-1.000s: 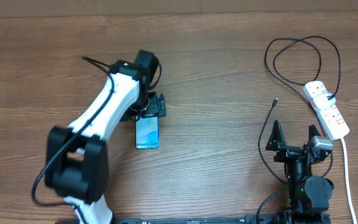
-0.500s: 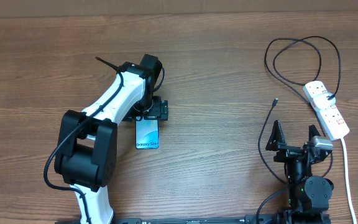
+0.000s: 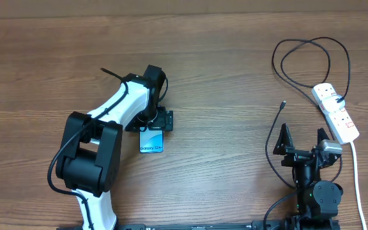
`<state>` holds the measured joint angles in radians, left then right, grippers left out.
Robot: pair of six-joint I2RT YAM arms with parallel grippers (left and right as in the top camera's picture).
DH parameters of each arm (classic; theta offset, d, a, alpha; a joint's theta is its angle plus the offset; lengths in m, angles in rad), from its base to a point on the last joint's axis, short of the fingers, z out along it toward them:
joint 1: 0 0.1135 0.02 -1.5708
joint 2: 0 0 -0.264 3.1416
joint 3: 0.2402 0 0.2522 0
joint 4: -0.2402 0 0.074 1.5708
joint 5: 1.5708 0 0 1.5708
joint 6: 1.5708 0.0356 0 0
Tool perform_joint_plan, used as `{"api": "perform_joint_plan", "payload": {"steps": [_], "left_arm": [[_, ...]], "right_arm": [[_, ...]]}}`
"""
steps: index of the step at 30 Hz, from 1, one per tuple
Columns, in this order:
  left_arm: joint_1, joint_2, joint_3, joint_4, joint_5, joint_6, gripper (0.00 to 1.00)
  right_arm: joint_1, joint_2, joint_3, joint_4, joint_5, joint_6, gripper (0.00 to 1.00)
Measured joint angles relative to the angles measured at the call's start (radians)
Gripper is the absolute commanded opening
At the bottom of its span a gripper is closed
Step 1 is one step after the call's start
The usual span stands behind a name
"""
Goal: Plug charger to phone and switch on socket
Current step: 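Lower the left gripper onto the phone's top edge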
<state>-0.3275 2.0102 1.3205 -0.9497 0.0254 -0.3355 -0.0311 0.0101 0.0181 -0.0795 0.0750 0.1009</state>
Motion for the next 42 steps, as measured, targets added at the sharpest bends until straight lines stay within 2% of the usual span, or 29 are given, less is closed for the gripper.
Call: {"api": "perform_joint_plan", "payload": {"steps": [7, 11, 14, 16, 20, 23, 33, 42], "left_arm": [[0.0, -0.008, -0.012, 0.012, -0.002, 0.0, 0.98], [0.0, -0.009, -0.013, 0.013, 0.0, -0.003, 0.91], [0.0, -0.01, -0.016, 0.015, 0.0, -0.005, 0.78], [0.0, -0.011, -0.017, 0.016, 0.001, -0.006, 0.73], [0.0, -0.013, -0.018, 0.016, 0.001, -0.008, 0.7], [0.0, -0.013, -0.018, 0.015, 0.001, -0.009, 0.62], [0.0, -0.014, -0.016, 0.011, 0.002, -0.009, 0.59], [0.0, 0.014, 0.066, -0.095, 0.002, -0.008, 0.56]], "right_arm": [[0.0, 0.0, 0.0, 0.0, 0.0, 0.0, 1.0], [0.0, 0.0, 0.0, 0.0, 0.0, 0.0, 1.0], [0.0, 0.0, 0.0, 0.0, 0.0, 0.0, 1.0], [0.0, 0.0, 0.0, 0.0, 0.0, -0.001, 1.0], [0.0, 0.0, 0.0, 0.0, 0.0, 0.0, 1.0], [0.0, 0.0, 0.0, 0.0, 0.0, 0.0, 1.0], [0.0, 0.0, 0.0, 0.0, 0.0, 0.0, 1.0], [0.0, 0.0, 0.0, 0.001, 0.0, 0.0, 1.0]]}}
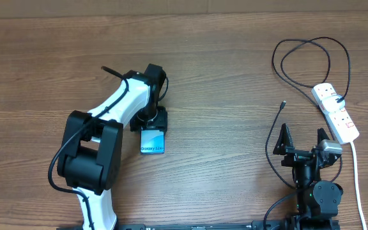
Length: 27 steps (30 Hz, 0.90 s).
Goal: Plug charger to phone and switch on socket
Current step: 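Lower the left gripper onto the phone's top edge, then close the left gripper on the phone and tilt it up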
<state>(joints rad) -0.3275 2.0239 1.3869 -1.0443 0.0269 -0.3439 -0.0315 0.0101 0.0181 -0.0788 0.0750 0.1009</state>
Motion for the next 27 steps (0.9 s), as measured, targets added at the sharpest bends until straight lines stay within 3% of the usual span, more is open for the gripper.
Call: {"api": "perform_joint_plan", "payload": {"steps": [15, 27], "left_arm": [[0.0, 0.002, 0.19, -0.184, 0.126, 0.0, 0.55], [0.0, 0.002, 0.211, -0.355, 0.251, 0.0, 0.53]], "right_arm": [[0.0, 0.0, 0.0, -0.001, 0.0, 0.0, 1.0], [0.0, 0.0, 0.0, -0.001, 0.0, 0.0, 1.0]]}}
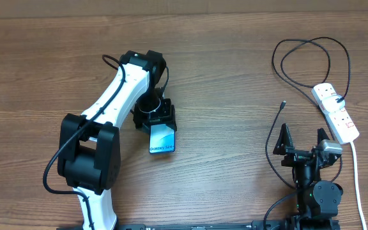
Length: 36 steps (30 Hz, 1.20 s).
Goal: Plug charger to phone and switch on socket
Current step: 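Close the left gripper on the phone and tilt it up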
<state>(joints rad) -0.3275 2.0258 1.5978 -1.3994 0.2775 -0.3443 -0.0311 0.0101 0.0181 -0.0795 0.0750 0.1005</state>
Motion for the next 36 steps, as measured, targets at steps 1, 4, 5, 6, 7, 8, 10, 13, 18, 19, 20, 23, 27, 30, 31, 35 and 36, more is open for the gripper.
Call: {"api": "perform_joint_plan", "payload": {"steps": [1, 4, 5, 6, 7, 8, 10, 13, 18, 19, 20, 23, 27, 30, 31, 35, 36], "left_arm": [[0.0, 0.0, 0.0, -0.017, 0.003, 0.0, 0.53], [0.0, 0.0, 0.0, -0.05, 0.021, 0.0, 0.53], [0.0, 0.0, 0.0, -0.058, 0.029, 0.0, 0.53], [0.0, 0.0, 0.0, -0.065, 0.039, 0.0, 0.52], [0.0, 0.0, 0.0, -0.072, 0.05, 0.0, 0.52], [0.0, 0.0, 0.0, -0.078, 0.061, 0.0, 0.53], [0.0, 0.0, 0.0, -0.092, 0.089, 0.001, 0.52], [0.0, 0.0, 0.0, -0.112, 0.143, 0.003, 0.52], [0.0, 0.0, 0.0, -0.156, 0.236, 0.007, 0.51], [0.0, 0.0, 0.0, -0.167, 0.253, 0.008, 0.51], [0.0, 0.0, 0.0, -0.179, 0.266, 0.01, 0.51], [0.0, 0.0, 0.0, -0.214, 0.292, 0.013, 0.51], [0.0, 0.0, 0.0, -0.244, 0.325, 0.028, 0.5], [0.0, 0.0, 0.0, -0.259, 0.348, 0.035, 0.49], [0.0, 0.0, 0.0, -0.262, 0.356, 0.037, 0.49], [0.0, 0.0, 0.0, -0.273, 0.388, 0.049, 0.49], [0.0, 0.0, 0.0, -0.277, 0.392, 0.052, 0.49]], "right_arm": [[0.0, 0.0, 0.0, 0.0, 0.0, 0.0, 1.0], [0.0, 0.0, 0.0, 0.0, 0.0, 0.0, 1.0], [0.0, 0.0, 0.0, 0.0, 0.0, 0.0, 1.0], [0.0, 0.0, 0.0, 0.0, 0.0, 0.0, 1.0], [0.0, 0.0, 0.0, 0.0, 0.0, 0.0, 1.0], [0.0, 0.0, 0.0, 0.0, 0.0, 0.0, 1.0], [0.0, 0.0, 0.0, 0.0, 0.0, 0.0, 1.0], [0.0, 0.0, 0.0, 0.0, 0.0, 0.0, 1.0], [0.0, 0.0, 0.0, 0.0, 0.0, 0.0, 1.0], [0.0, 0.0, 0.0, 0.0, 0.0, 0.0, 1.0], [0.0, 0.0, 0.0, 0.0, 0.0, 0.0, 1.0], [0.0, 0.0, 0.0, 0.0, 0.0, 0.0, 1.0], [0.0, 0.0, 0.0, 0.0, 0.0, 0.0, 1.0], [0.0, 0.0, 0.0, 0.0, 0.0, 0.001, 1.0], [0.0, 0.0, 0.0, 0.0, 0.0, 0.0, 1.0], [0.0, 0.0, 0.0, 0.0, 0.0, 0.0, 1.0], [0.0, 0.0, 0.0, 0.0, 0.0, 0.0, 1.0]]}}
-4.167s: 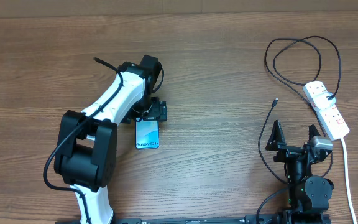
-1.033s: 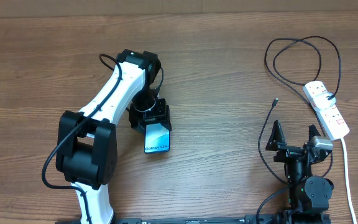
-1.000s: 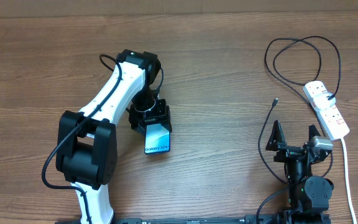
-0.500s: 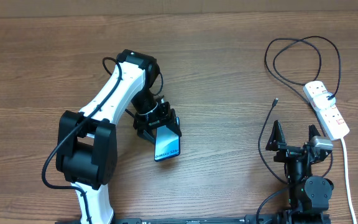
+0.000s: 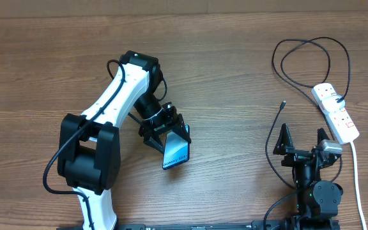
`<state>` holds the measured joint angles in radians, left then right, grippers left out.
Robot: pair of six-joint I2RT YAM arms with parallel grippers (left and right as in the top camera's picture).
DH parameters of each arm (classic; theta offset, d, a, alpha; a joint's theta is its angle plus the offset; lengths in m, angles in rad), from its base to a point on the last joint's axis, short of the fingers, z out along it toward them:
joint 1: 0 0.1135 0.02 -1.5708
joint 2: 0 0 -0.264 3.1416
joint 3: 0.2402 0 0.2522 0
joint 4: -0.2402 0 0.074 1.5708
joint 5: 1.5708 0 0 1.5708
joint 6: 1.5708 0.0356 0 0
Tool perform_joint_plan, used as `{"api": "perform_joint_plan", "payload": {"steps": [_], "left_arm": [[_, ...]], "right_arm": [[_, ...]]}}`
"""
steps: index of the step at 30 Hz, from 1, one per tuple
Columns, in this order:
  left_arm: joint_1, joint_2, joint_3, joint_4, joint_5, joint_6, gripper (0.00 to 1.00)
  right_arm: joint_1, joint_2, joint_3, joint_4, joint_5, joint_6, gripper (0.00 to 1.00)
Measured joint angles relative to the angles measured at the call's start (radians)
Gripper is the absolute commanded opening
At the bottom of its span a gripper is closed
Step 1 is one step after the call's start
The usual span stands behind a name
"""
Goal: Plug charger to phone and switch on socket
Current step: 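Close the left gripper on the phone and tilt it up, then lift the phone upright with the left gripper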
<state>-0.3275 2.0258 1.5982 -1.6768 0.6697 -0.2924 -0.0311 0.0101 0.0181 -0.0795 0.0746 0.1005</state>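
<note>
My left gripper [image 5: 168, 132] is shut on the top end of a blue phone [image 5: 176, 153], which hangs tilted a little left of the table's middle, its labelled end toward the front. The black charger cable [image 5: 280, 128] runs from its free plug tip [image 5: 282, 103] down past my right gripper [image 5: 303, 138], and loops at the back right. My right gripper stands open near the front edge, holding nothing. The white socket strip [image 5: 335, 112] lies at the far right with a plug in it.
A white lead [image 5: 356, 179] runs from the socket strip to the front edge at the right. The cable loop [image 5: 305, 61] lies at the back right. Bare wood tabletop [image 5: 235, 76] stretches between the two arms.
My left gripper has moved right and toward the front with the phone, which has turned so its labelled end points front-right. The right arm has not moved.
At first my left gripper was at the phone's top end, left of the middle. It stayed there, then held the phone slightly further right. Now the phone is further right and front, turned at an angle. The right arm, cable and socket strip stayed put.
</note>
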Motion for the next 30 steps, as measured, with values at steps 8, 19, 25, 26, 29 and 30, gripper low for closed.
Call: {"api": "perform_joint_plan", "payload": {"steps": [8, 19, 25, 26, 29, 30], "left_arm": [[0.0, 0.0, 0.0, -0.003, 0.019, 0.009, 0.49], [0.0, 0.0, 0.0, -0.003, 0.019, 0.033, 0.49], [0.0, 0.0, 0.0, -0.003, 0.019, 0.05, 0.48], [0.0, 0.0, 0.0, -0.003, 0.019, 0.054, 0.49], [0.0, 0.0, 0.0, -0.003, 0.019, 0.062, 0.49], [0.0, 0.0, 0.0, -0.003, 0.019, 0.064, 0.49]], "right_arm": [[0.0, 0.0, 0.0, 0.0, 0.0, 0.0, 1.0], [0.0, 0.0, 0.0, 0.0, 0.0, 0.0, 1.0], [0.0, 0.0, 0.0, 0.0, 0.001, 0.0, 1.0], [0.0, 0.0, 0.0, 0.0, 0.0, 0.0, 1.0], [0.0, 0.0, 0.0, 0.0, 0.0, 0.0, 1.0], [0.0, 0.0, 0.0, -0.001, 0.0, 0.0, 1.0]]}}
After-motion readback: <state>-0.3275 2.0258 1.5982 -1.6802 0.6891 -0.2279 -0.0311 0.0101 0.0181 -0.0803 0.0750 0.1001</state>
